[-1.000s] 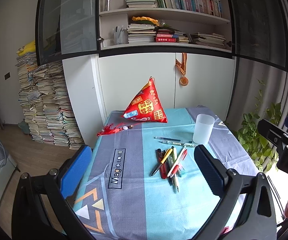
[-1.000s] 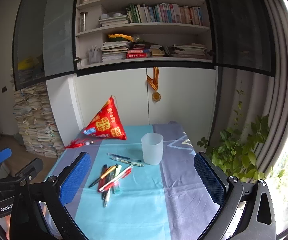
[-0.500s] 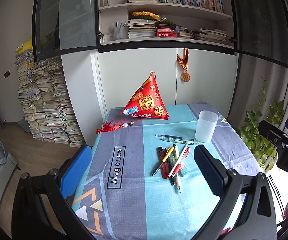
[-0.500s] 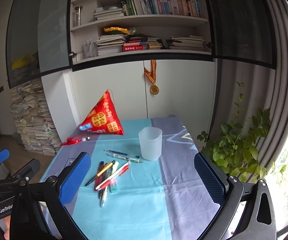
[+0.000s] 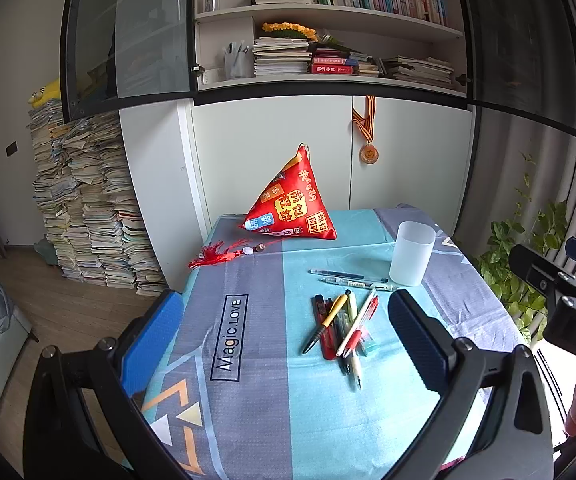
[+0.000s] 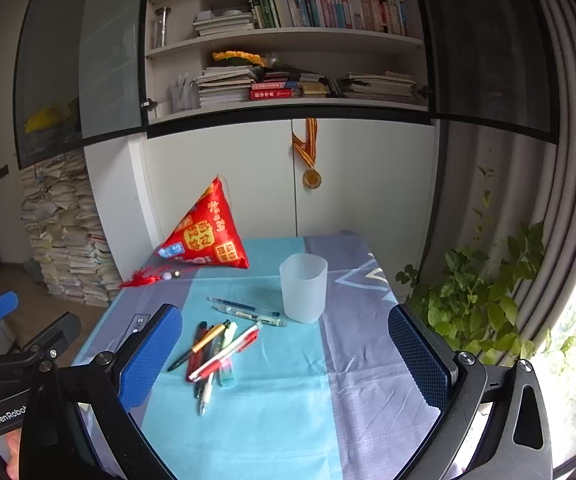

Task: Organize stationery

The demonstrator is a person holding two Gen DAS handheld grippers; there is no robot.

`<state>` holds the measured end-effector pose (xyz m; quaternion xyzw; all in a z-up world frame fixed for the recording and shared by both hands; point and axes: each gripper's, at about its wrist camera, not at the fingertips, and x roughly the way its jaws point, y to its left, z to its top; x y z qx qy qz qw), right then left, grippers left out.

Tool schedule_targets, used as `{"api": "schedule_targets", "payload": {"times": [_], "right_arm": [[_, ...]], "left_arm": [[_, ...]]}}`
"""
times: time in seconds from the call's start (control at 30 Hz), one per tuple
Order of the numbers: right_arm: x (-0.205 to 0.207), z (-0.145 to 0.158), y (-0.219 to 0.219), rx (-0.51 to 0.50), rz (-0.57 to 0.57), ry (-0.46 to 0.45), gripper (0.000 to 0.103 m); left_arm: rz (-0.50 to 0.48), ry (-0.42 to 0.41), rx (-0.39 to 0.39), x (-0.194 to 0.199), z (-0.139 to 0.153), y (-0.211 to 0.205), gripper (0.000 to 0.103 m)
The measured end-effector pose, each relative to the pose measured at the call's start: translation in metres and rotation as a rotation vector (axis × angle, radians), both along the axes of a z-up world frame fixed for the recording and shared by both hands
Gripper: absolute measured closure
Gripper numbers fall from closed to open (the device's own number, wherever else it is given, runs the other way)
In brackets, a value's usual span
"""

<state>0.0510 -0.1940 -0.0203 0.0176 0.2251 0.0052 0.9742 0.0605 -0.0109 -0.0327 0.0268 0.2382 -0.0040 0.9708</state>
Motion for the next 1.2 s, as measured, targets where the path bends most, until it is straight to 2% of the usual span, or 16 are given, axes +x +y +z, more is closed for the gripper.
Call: {"api": "schedule_targets", "payload": {"times": [0.53, 0.93, 1.2], "right_arm": [[0.04, -0.02, -0.001, 0.019, -0.004, 0.097, 0.0], [0.116, -0.061, -0.004, 0.054, -0.046, 0.209, 0.0], [0.184, -0.089, 0.002, 0.05, -0.191, 0.238, 0.0]], "left_arm": [[0.001, 0.063, -0.007, 0.035, -0.026, 0.001, 0.001], [-0.004, 0.087, 0.003, 0.082, -0.051, 0.01, 0.001], [0.03, 0.123, -0.019, 0.123, -0.073, 0.029, 0.001]]}}
